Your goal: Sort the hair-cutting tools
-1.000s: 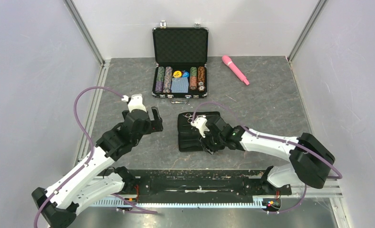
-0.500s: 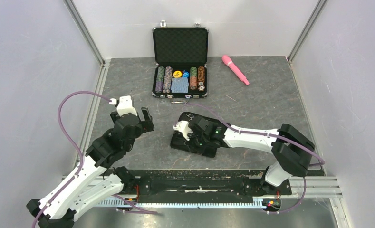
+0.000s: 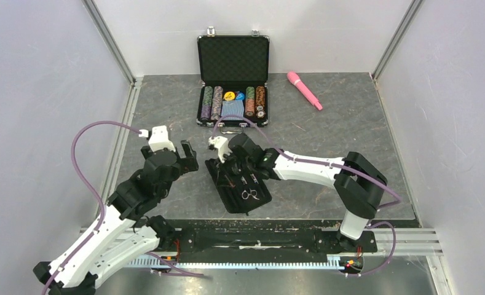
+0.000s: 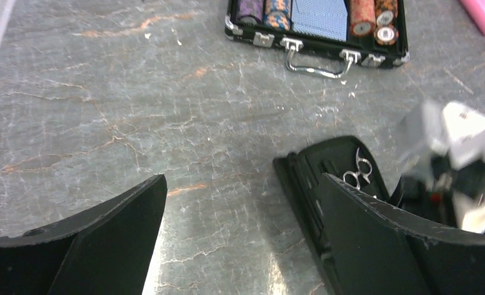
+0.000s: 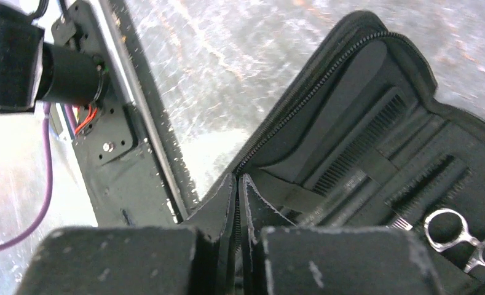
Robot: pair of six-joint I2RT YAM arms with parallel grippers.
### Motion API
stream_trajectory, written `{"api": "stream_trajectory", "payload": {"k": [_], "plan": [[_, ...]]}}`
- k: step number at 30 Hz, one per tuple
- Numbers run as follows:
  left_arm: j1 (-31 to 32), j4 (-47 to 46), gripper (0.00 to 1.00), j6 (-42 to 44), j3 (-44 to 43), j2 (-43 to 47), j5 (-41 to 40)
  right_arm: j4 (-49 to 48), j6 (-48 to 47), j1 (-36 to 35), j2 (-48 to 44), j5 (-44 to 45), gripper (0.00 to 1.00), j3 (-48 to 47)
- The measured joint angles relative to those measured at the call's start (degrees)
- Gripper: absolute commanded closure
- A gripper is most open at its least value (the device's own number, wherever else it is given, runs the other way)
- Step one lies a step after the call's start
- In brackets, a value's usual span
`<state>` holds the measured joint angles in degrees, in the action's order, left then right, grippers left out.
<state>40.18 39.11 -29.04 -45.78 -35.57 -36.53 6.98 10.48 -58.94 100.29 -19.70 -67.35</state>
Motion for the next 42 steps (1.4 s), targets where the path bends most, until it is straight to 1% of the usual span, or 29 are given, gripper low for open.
{"api": "stream_trajectory", "payload": {"k": [3,7,11,15,22,26,30,35,39,42], "plan": [[-0.1,0.0,0.0,0.0,0.2,-2.1,2.6,-3.5,3.1,4.3,-1.0,-1.4,1.0,3.1],[-0.2,-0.3,0.0,0.0,0.2,-7.2,7.4,-9.6,6.3,10.0,-4.2,-4.4,1.0,9.6],[-0.3,-0.9,0.0,0.0,0.2,-12.2,13.0,-16.6,9.1,14.2,-7.8,-7.5,1.0,16.7],[-0.3,-2.3,0.01,0.0,0.2,-15.3,17.6,-22.0,11.3,16.7,-10.3,-9.8,1.0,21.9],[-0.2,-6.5,0.05,-0.9,0.2,-20.2,25.5,-27.6,13.4,20.6,-14.6,-10.0,1.0,29.4],[-0.2,-10.6,0.08,-2.6,0.2,-24.5,30.1,-29.3,13.6,22.9,-16.2,-9.9,0.97,33.2],[0.6,-14.8,0.18,-4.1,0.2,-30.9,34.1,-30.9,13.5,24.1,-16.9,-9.0,0.94,36.0],[3.1,-19.3,0.3,-6.0,0.2,-40.0,37.1,-30.3,12.9,24.9,-18.1,-5.9,0.91,38.5],[4.5,-22.2,0.32,-6.6,0.2,-45.0,38.5,-26.1,12.0,24.8,-20.0,-3.2,0.84,39.2],[5.2,-24.9,0.34,-7.4,0.2,-48.3,40.1,-22.5,11.5,24.6,-23.6,-0.4,0.76,39.4]]}}
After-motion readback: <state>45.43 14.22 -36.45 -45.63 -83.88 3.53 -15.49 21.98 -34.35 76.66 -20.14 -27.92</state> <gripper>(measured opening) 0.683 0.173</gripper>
